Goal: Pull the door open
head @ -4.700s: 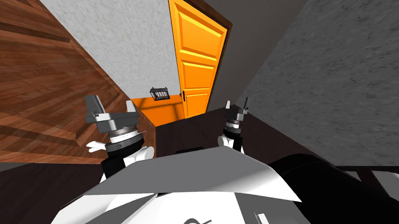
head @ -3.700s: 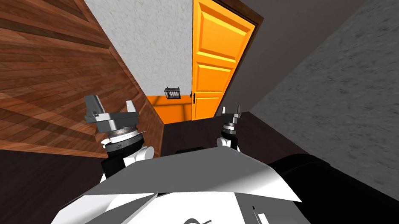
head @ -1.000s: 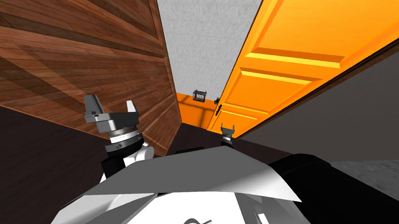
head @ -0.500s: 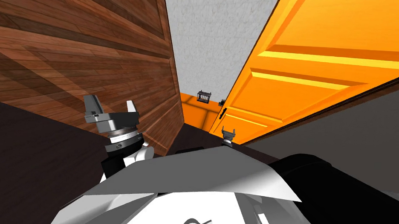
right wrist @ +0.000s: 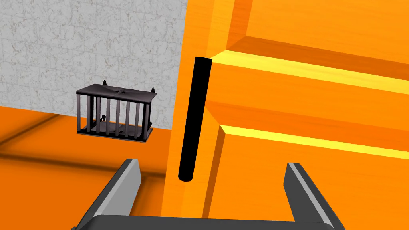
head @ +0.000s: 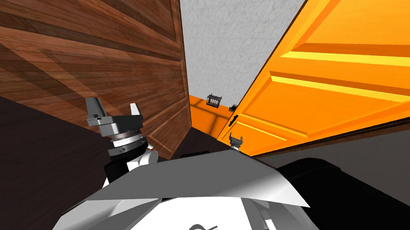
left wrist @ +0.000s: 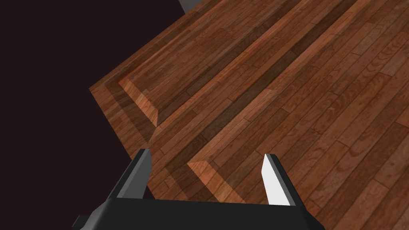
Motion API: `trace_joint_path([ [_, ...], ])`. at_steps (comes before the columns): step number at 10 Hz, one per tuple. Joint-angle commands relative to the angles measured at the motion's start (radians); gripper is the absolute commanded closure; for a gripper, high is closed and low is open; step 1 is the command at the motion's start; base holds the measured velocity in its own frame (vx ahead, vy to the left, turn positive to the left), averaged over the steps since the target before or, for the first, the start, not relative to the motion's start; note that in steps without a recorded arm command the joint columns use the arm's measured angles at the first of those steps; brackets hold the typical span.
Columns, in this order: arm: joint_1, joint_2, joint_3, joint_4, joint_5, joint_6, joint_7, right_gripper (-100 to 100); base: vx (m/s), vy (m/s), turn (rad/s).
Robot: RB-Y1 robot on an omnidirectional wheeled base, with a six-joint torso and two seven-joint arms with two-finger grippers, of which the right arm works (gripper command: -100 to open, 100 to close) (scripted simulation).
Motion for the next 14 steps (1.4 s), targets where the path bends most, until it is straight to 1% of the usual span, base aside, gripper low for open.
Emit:
trace_joint_path([
  [1, 0.004, -0.004, -0.001, 0.040, -0.033, -0.013, -0.043, -100, 0.094, -0.102, 0.340],
  [3, 0.003, -0.007, -0.002, 0.075, -0.056, -0.024, -0.074, -100, 0.094, -0.091, 0.178],
  [5, 0.002, -0.013, -0.003, 0.134, -0.094, -0.043, -0.126, -100, 0.105, -0.094, 0.291],
  [6, 0.001, -0.014, -0.004, 0.148, -0.103, -0.048, -0.139, -100, 0.100, -0.110, 0.170],
  [8, 0.001, -0.015, -0.004, 0.168, -0.116, -0.054, -0.157, -100, 0.042, -0.070, 0.072],
  [10, 0.000, -0.018, -0.005, 0.205, -0.140, -0.066, -0.189, -100, 0.047, -0.064, 0.190],
  [11, -0.002, -0.019, -0.005, 0.197, -0.133, -0.062, -0.179, -100, 0.025, -0.045, 0.044],
  [12, -0.032, -0.042, 0.000, 0.234, -0.128, -0.058, -0.207, -100, 0.075, -0.058, -0.208],
  [13, -0.042, -0.050, 0.002, 0.246, -0.125, -0.056, -0.216, -100, 0.127, -0.088, -0.176],
  [14, -0.066, -0.069, 0.007, 0.275, -0.120, -0.051, -0.236, -100, 0.168, -0.076, -0.129],
])
